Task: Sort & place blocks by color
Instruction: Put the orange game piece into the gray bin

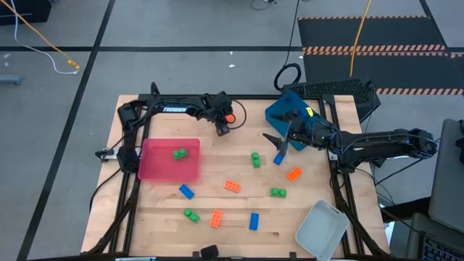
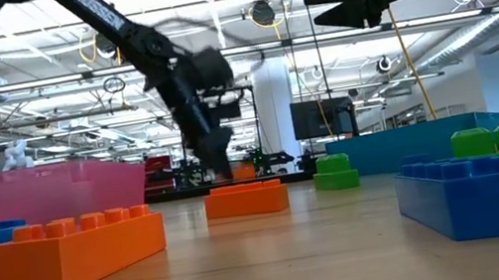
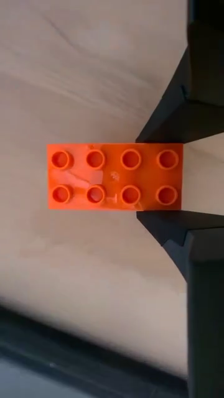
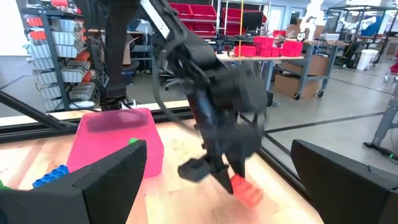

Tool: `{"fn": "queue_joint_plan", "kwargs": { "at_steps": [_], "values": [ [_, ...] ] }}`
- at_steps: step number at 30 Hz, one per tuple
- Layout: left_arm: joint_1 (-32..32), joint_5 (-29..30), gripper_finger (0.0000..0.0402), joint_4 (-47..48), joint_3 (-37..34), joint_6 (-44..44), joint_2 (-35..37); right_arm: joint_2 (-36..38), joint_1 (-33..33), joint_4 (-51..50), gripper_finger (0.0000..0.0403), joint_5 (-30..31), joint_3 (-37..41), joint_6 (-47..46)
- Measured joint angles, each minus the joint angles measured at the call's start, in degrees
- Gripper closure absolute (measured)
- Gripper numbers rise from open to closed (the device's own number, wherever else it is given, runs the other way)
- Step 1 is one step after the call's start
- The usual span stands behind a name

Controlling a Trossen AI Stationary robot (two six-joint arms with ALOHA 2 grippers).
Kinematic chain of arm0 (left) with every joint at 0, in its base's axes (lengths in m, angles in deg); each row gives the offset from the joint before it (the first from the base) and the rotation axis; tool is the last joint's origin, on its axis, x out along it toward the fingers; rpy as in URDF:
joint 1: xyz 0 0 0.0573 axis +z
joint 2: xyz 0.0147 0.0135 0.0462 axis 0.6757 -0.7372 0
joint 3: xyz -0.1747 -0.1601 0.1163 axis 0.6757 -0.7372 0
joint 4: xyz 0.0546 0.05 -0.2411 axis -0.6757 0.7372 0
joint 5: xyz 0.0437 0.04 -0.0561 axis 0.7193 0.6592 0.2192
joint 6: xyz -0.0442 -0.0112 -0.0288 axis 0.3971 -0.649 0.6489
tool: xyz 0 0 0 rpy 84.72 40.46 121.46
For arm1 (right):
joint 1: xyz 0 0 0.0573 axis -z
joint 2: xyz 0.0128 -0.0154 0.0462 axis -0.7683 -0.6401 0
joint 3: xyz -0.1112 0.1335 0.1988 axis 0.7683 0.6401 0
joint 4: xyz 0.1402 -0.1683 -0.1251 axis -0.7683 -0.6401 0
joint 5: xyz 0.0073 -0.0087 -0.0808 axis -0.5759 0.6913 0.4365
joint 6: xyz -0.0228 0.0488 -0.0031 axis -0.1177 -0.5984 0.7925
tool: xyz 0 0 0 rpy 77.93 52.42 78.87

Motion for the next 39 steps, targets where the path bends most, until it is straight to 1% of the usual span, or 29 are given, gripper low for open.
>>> {"fn": "queue_joint_plan", "kwargs": {
  "at_steps": [3,7,9,11,15,18,20,29,34,36,39],
  "values": [
    [-1.3,-1.1,0.026,0.0,0.1,0.9,3.4,-0.4,0.3,0.0,0.001,0.0,0.0,-0.8],
    [-4.3,-5.0,0.026,-1.9,0.1,0.8,8.4,-1.5,0.5,0.5,0.001,-0.1,0.0,-1.5],
    [-6.6,-6.7,0.026,-4.3,0.1,0.7,10.9,-2.6,0.5,0.9,0.001,-0.1,0.0,-1.5],
    [-8.9,-7.1,0.026,-7.3,0.1,0.1,13.0,-3.9,0.5,2.0,0.001,-0.2,0.0,-1.5],
    [-13.5,-8.4,0.026,-14.4,0.2,-0.8,15.7,-6.1,0.2,8.1,0.001,-1.3,0.1,-1.5],
    [-16.2,-10.4,0.026,-18.2,0.3,-1.5,16.1,-6.2,-0.5,16.2,0.001,-4.6,0.0,-1.7],
    [-17.5,-11.3,0.026,-19.7,0.2,-1.7,16.0,-6.1,-1.2,19.8,0.001,-5.4,0.0,-2.4],
    [-20.5,-11.4,0.026,-28.1,0.2,-1.6,16.1,-6.5,-3.1,19.5,0.001,-6.6,0.0,-1.8],
    [-21.0,-11.5,0.026,-29.5,0.2,-1.3,16.1,-7.5,-3.2,20.2,0.0012,-6.5,0.0,-0.6],
    [-21.0,-11.4,0.026,-29.3,0.2,-1.3,16.1,-8.0,-3.4,21.2,0.0024,-6.4,0.0,0.7],
    [-20.9,-11.4,0.0257,-28.9,0.2,-1.4,15.7,-8.6,-4.1,22.0,0.0068,-5.7,0.0,2.8]
  ]
}}
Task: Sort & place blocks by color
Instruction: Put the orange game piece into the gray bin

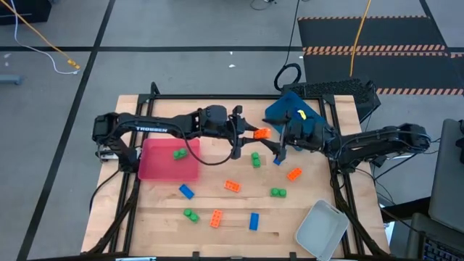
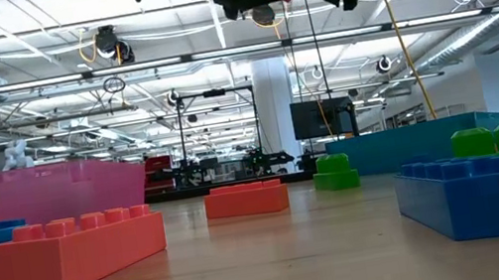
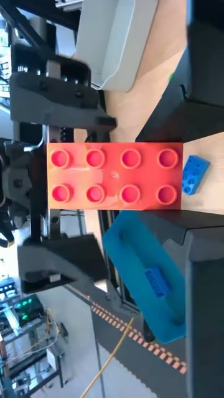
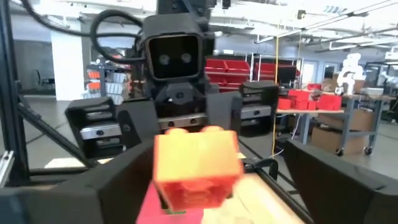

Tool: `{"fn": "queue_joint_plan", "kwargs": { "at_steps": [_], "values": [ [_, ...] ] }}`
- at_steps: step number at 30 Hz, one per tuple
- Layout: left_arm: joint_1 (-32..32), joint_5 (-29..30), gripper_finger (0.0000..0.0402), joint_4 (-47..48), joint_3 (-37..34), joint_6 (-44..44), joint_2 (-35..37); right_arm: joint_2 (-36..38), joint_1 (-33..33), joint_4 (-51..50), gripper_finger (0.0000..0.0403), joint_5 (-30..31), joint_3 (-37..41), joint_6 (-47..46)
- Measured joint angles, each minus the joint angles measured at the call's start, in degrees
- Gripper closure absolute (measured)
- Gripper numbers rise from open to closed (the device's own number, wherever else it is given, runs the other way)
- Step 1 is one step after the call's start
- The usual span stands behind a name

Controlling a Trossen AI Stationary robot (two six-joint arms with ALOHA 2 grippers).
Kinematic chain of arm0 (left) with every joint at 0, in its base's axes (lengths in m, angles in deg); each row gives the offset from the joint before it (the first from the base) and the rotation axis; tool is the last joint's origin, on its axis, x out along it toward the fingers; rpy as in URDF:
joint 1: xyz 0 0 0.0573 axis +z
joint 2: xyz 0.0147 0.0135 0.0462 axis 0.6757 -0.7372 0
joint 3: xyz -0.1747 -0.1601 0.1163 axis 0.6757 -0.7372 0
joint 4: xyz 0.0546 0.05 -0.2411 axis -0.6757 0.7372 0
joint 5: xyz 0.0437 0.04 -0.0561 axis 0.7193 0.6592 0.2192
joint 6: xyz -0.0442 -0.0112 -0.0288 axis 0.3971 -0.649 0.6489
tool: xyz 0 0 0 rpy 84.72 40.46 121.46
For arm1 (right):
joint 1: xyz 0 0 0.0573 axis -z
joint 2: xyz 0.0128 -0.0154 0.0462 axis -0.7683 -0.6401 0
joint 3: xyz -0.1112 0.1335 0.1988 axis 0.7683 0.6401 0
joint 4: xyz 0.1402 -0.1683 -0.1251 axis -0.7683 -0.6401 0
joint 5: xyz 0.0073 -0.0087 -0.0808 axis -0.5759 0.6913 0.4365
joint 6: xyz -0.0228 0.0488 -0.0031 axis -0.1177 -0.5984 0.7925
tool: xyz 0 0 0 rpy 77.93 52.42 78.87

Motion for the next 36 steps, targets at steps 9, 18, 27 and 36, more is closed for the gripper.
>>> {"fn": "queue_joint_plan", "kwargs": {
  "at_steps": [9,18,27,36],
  "values": [
    [0.1,2.3,0.0149,5.7,0.0,0.1,-0.1,-0.2,-1.1,-4.6,0.0275,3.5,0.0,3.0],
    [0.2,10.7,0.0097,9.8,0.0,-1.4,-0.1,-0.1,-2.3,-16.1,0.0275,0.9,0.0,2.0],
    [0.1,11.5,0.0094,13.0,0.0,-3.5,0.3,2.9,-3.7,-24.8,0.0275,1.1,0.0,0.8],
    [0.2,19.8,0.0094,24.0,0.0,-3.5,5.2,11.1,-9.4,-39.6,0.0275,-0.6,0.0,-7.2]
  ]
}}
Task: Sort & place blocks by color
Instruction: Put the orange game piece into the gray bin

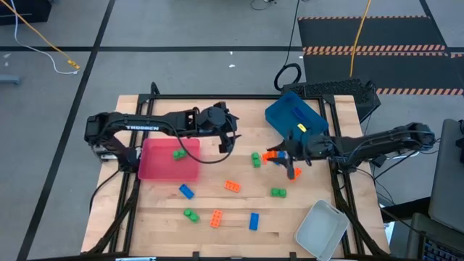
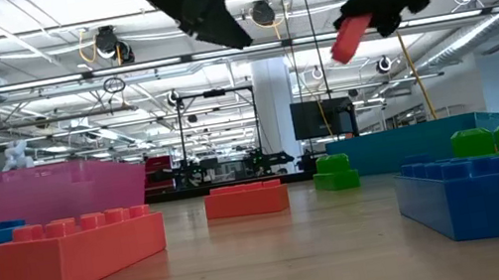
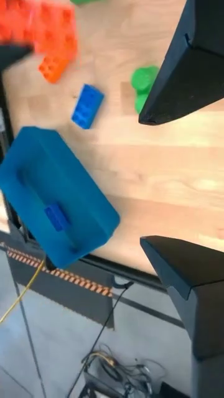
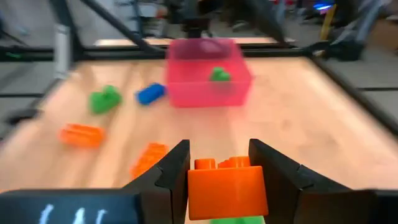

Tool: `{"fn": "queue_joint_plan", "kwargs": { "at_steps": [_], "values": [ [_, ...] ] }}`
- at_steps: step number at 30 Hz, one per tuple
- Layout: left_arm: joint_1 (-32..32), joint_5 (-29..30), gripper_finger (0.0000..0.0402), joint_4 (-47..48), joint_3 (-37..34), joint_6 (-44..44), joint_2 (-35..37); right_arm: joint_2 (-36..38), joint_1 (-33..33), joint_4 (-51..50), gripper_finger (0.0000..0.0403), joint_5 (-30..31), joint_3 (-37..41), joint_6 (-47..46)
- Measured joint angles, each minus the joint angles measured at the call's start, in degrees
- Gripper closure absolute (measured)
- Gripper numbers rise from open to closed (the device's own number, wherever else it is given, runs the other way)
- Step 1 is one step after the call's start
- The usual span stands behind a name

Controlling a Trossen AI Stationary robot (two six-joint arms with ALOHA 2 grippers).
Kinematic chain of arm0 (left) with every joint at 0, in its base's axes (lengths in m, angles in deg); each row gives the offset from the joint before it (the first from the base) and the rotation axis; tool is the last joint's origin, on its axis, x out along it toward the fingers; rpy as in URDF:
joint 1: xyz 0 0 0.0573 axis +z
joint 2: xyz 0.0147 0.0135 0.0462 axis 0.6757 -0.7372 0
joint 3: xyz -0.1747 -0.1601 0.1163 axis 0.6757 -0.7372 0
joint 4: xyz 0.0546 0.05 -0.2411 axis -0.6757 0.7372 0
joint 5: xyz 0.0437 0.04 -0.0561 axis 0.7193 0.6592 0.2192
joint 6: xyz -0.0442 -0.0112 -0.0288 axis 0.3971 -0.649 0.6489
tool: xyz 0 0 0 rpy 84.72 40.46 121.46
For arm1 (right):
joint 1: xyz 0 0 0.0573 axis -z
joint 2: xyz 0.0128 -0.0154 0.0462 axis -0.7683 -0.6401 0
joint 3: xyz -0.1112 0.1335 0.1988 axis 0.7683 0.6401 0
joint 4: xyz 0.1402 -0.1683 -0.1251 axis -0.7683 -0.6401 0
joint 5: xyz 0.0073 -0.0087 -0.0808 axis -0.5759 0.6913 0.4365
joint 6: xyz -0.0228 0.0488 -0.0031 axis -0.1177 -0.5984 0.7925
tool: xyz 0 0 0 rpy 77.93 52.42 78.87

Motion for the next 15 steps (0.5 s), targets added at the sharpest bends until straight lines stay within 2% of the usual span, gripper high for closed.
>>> {"fn": "queue_joint_plan", "kwargs": {
  "at_steps": [7,15],
  "values": [
    [0.0,0.0,0.0094,3.2,0.0,0.5,2.1,4.9,-6.4,-1.5,0.0275,-7.9,-1.2,-11.6],
    [1.5,0.0,0.0094,1.1,0.0,0.7,1.8,6.0,-13.5,-6.1,0.0275,-14.6,-1.2,-18.3]
  ]
}}
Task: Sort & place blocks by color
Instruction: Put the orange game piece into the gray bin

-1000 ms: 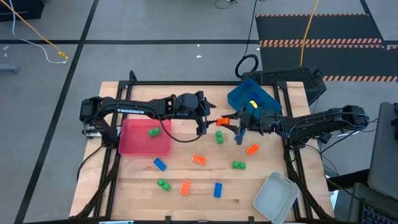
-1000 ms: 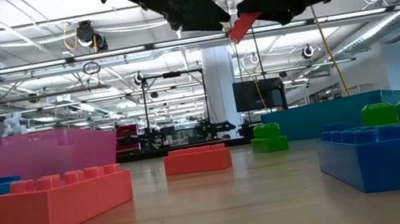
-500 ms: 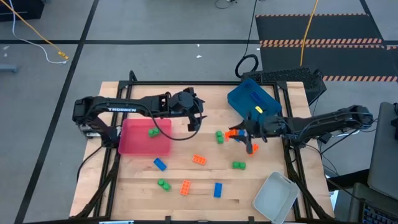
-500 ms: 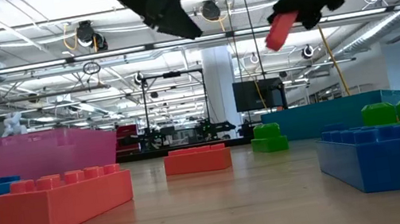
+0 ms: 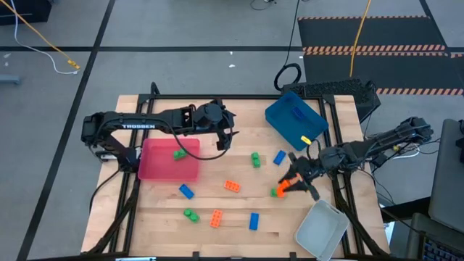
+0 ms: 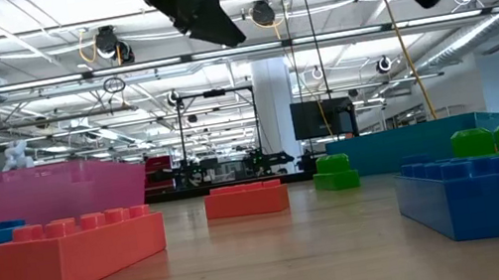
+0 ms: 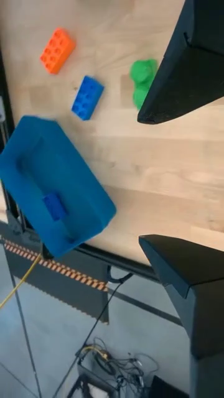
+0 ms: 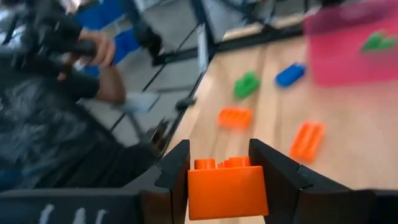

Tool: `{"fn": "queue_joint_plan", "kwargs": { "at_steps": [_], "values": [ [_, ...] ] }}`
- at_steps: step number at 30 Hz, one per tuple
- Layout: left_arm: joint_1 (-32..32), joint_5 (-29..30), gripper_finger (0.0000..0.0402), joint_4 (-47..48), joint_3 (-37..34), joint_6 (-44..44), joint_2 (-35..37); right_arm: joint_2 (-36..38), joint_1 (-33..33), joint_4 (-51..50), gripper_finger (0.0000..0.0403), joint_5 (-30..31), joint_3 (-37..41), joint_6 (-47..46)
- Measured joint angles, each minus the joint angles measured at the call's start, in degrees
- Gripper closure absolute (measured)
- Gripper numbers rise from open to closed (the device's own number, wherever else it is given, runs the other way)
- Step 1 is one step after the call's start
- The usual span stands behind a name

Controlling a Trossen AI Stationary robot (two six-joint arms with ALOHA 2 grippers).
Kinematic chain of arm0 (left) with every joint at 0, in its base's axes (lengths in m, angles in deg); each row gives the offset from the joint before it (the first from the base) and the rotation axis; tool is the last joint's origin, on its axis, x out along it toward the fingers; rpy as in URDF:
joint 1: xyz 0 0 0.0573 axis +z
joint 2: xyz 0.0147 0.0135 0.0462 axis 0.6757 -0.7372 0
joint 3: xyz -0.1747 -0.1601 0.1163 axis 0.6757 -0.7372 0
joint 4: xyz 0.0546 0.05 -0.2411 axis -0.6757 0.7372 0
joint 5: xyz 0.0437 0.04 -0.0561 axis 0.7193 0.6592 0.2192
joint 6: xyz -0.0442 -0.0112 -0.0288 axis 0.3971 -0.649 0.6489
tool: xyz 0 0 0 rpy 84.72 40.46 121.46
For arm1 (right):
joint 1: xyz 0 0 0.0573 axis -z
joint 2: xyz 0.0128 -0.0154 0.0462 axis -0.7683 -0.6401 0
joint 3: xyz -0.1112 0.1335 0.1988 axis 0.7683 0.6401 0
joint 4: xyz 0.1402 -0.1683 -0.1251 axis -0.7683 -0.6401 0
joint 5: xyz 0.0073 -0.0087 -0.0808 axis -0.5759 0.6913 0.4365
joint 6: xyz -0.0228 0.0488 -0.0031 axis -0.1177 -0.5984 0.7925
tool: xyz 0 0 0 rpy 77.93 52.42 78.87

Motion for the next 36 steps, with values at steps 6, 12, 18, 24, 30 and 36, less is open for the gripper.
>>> {"fn": "queue_joint_plan", "kwargs": {
  "at_steps": [6,12,18,24,30,36],
  "values": [
    [0.7,0.0,0.0094,-1.3,0.0,2.2,0.0,0.0,-3.3,-4.2,0.0275,-1.9,0.0,-5.6],
    [0.6,-0.1,0.0094,-1.9,0.0,4.3,0.0,0.0,-5.3,-4.3,0.0275,-8.6,0.0,-17.7],
    [-0.8,-0.1,0.0094,-2.4,0.0,9.5,0.0,0.0,-7.5,-4.4,0.0275,-9.7,0.0,-23.3],
    [-4.6,-0.2,0.0094,-6.6,-1.3,11.6,-0.6,0.0,-10.2,-8.3,0.0275,-9.7,0.0,-29.5],
    [-8.1,-0.2,0.0094,-13.4,-4.8,14.4,-1.1,0.0,-14.1,-10.3,0.0275,-9.8,0.0,-37.1],
    [-11.7,-0.2,0.0094,-18.6,-7.9,19.8,-1.1,0.0,-17.5,-11.9,0.0274,-9.9,0.0,-38.4]
  ]
}}
